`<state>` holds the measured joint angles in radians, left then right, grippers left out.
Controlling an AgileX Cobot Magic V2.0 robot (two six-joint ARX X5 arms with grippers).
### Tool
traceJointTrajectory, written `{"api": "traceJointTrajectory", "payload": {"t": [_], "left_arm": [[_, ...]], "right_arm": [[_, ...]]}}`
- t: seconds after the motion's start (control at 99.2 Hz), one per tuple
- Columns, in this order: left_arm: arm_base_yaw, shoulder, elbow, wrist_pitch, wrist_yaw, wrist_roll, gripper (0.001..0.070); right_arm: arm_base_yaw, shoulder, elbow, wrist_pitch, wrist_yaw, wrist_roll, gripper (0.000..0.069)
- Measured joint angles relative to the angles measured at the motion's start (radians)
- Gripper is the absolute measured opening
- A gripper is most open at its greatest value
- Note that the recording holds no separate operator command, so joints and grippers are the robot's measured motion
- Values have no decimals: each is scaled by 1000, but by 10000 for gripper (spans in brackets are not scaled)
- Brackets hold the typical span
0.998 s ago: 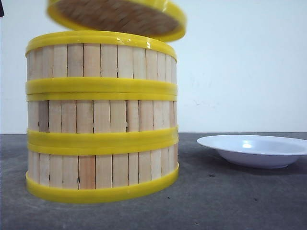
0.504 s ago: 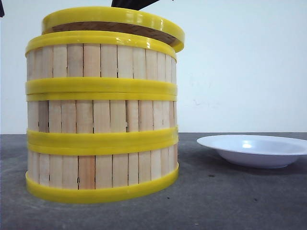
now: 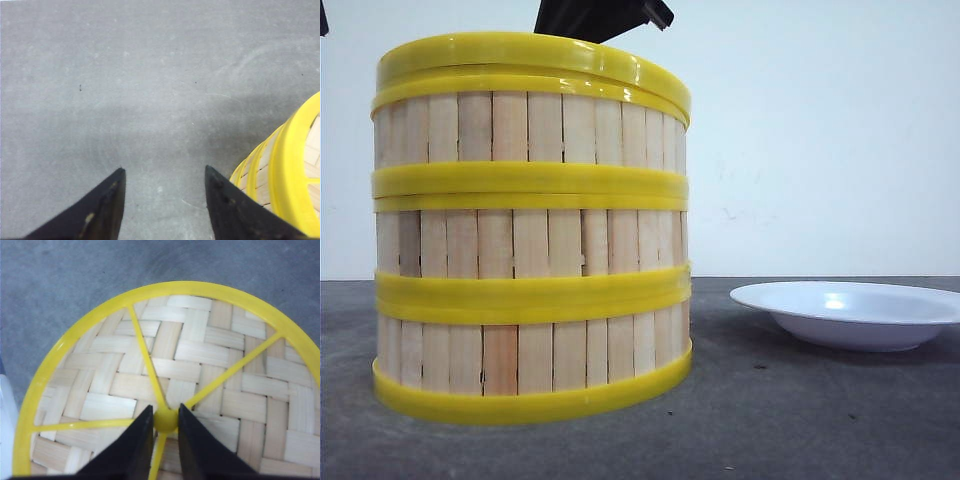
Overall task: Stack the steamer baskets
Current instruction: 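Open the right gripper and raise it off the lid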
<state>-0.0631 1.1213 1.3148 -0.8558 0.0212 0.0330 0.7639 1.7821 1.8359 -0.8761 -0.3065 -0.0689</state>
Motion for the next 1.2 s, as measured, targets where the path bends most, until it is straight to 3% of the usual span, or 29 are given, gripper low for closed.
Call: {"api": "traceJointTrajectory", "payload": {"t": [0.444,0.514,0.676,0.807,0.988,1.2], "left_arm": [[0,0,0,7,0,0,297],[0,0,0,7,0,0,297],[0,0,0,7,0,0,297],[0,0,0,7,0,0,297],[0,0,0,6,0,0,297],[0,0,0,-17,0,-3,297]], "right_arm": [[39,0,6,-2,102,-26,71],[40,0,6,-1,101,-29,118],[48,1,6,0,98,-31,314],[47,-2,6,14,98,-28,408],[32,-71,5,8,107,-28,445],[-42,-249,5,-33,183,-28,447]]}}
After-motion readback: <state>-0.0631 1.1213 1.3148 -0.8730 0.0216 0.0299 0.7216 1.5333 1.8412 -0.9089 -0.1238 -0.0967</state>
